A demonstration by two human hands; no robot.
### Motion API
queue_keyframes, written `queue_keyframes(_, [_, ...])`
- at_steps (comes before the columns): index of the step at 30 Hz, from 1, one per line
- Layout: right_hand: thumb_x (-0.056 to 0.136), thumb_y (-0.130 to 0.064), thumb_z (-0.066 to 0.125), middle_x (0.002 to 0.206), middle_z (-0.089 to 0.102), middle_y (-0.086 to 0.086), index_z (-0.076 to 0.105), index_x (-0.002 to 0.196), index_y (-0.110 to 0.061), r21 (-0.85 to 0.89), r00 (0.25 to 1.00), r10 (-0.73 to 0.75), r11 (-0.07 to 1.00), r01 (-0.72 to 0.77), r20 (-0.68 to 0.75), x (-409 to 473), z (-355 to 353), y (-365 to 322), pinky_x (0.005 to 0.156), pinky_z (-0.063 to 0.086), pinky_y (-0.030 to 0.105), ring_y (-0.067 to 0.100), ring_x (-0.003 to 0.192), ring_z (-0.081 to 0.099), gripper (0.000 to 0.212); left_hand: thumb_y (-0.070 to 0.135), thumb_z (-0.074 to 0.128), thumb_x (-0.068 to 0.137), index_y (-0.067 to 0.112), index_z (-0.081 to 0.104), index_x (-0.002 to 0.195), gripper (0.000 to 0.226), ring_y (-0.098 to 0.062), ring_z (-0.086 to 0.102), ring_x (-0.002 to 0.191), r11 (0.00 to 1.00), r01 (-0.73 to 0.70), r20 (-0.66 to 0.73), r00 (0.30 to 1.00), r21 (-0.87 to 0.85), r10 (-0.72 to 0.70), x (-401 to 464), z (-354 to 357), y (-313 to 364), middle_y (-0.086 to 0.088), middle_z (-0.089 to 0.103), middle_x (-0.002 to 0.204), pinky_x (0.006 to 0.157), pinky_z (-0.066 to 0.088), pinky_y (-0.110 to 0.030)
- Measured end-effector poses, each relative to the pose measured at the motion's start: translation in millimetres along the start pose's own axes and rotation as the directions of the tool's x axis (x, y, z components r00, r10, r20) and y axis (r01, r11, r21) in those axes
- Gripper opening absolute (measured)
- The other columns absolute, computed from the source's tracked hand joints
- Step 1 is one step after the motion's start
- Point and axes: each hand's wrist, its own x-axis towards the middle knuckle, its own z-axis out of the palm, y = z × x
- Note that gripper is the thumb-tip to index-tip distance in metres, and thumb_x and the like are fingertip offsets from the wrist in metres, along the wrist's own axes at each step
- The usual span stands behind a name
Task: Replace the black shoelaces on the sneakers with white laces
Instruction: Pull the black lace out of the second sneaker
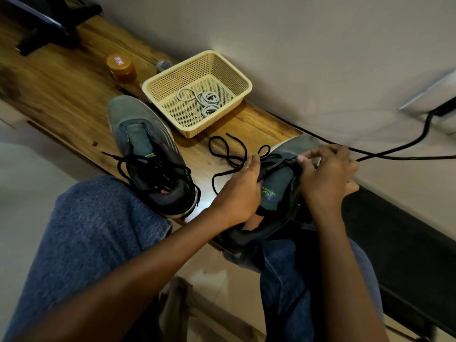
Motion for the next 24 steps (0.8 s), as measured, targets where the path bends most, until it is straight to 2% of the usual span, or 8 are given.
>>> queue_keyframes(3, [0.092,-0.024,0.061,0.129,0.044,0.008,0.062,0.096,-0.02,0.057,0.979,0.153,0.988,-0.146,-0.135,4.7,-12.5,3.6,0.098,0.028,0.047,0.028,0.124,0.035,0.006,0.006,0.037,0.1,0.01,0.007,0.154,0.061,-0.018,0.014,0.147,1.0,0.004,0.0,1.0,-0.008,-0.004,-2.2,-1.1,-0.1,-0.007,0.01,0.161,0.116,0.017,-0.024])
queue_keyframes(5, [0.093,-0.024,0.059,0.13,0.043,0.01,0.061,0.1,-0.018,0.041,0.982,0.153,0.988,-0.15,-0.107,5.1,-16.2,4.4,0.097,0.028,0.046,0.03,0.125,0.034,0.009,0.006,0.037,0.101,0.01,0.008,0.154,0.06,-0.019,0.017,0.147,1.0,0.018,0.001,1.0,0.003,-0.018,-2.8,-2.5,-1.4,-0.007,0.014,0.16,0.116,0.02,-0.027])
queue_keyframes(8, [0.092,-0.018,0.059,0.132,0.04,0.01,0.06,0.109,-0.021,-0.016,0.999,0.012,1.0,-0.012,0.047,2.9,-16.3,0.5,0.088,0.027,0.039,0.029,0.126,0.032,0.018,0.007,0.038,0.101,0.011,0.011,0.154,0.059,-0.02,0.021,0.146,0.999,0.038,0.006,0.999,0.004,-0.038,-3.2,-4.2,-3.9,-0.007,0.018,0.16,0.116,0.023,-0.029])
queue_keyframes(10, [0.09,-0.016,0.059,0.133,0.037,0.006,0.059,0.113,-0.027,-0.072,0.981,-0.089,0.992,0.103,0.174,-1.5,-14.4,-3.1,0.086,0.023,0.036,0.026,0.125,0.028,0.026,0.009,0.039,0.101,0.011,0.013,0.154,0.059,-0.02,0.021,0.146,0.999,0.039,0.008,0.999,0.012,-0.039,-3.6,-4.4,-5.5,-0.007,0.018,0.16,0.116,0.023,-0.03])
queue_keyframes(13, [0.086,-0.028,0.064,0.134,0.037,0.001,0.063,0.11,-0.031,-0.16,0.905,-0.22,0.943,0.293,0.364,-7.4,-8.0,-9.9,0.097,0.027,0.042,0.025,0.126,0.025,0.024,0.01,0.039,0.101,0.011,0.014,0.154,0.059,-0.021,0.023,0.145,0.999,0.03,0.002,1.0,0.024,-0.03,-2.8,-3.4,-6.9,-0.006,0.019,0.16,0.116,0.025,-0.034])
queue_keyframes(16, [0.084,-0.043,0.067,0.135,0.038,0.002,0.064,0.112,-0.03,-0.268,0.822,-0.231,0.87,0.414,0.521,-3.7,-0.9,-19.5,0.1,0.028,0.049,0.026,0.126,0.025,0.031,0.008,0.039,0.101,0.012,0.014,0.154,0.059,-0.021,0.021,0.146,1.0,0.024,-0.012,1.0,0.007,-0.024,-0.9,-2.4,-7.0,-0.007,0.019,0.16,0.117,0.024,-0.034])
queue_keyframes(20, [0.087,-0.039,0.064,0.128,0.047,0.002,0.07,0.099,-0.025,-0.282,0.829,-0.276,0.849,0.448,0.487,4.4,7.1,-31.8,0.094,0.03,0.045,0.026,0.123,0.03,0.019,0.005,0.039,0.1,0.012,0.015,0.154,0.059,-0.02,0.018,0.146,0.999,0.036,-0.061,0.998,0.0,-0.036,3.9,-7.4,-9.8,-0.008,0.018,0.16,0.117,0.022,-0.031])
queue_keyframes(24, [0.086,-0.037,0.067,0.127,0.05,-0.002,0.067,0.085,-0.028,-0.22,0.889,-0.239,0.913,0.342,0.39,12.7,5.2,-32.8,0.089,0.028,0.042,0.026,0.123,0.032,0.009,0.005,0.039,0.1,0.012,0.022,0.152,0.055,-0.025,0.034,0.139,0.997,0.063,-0.094,0.993,-0.039,-0.066,6.2,-16.2,-8.5,-0.009,0.034,0.153,0.11,0.032,-0.031])
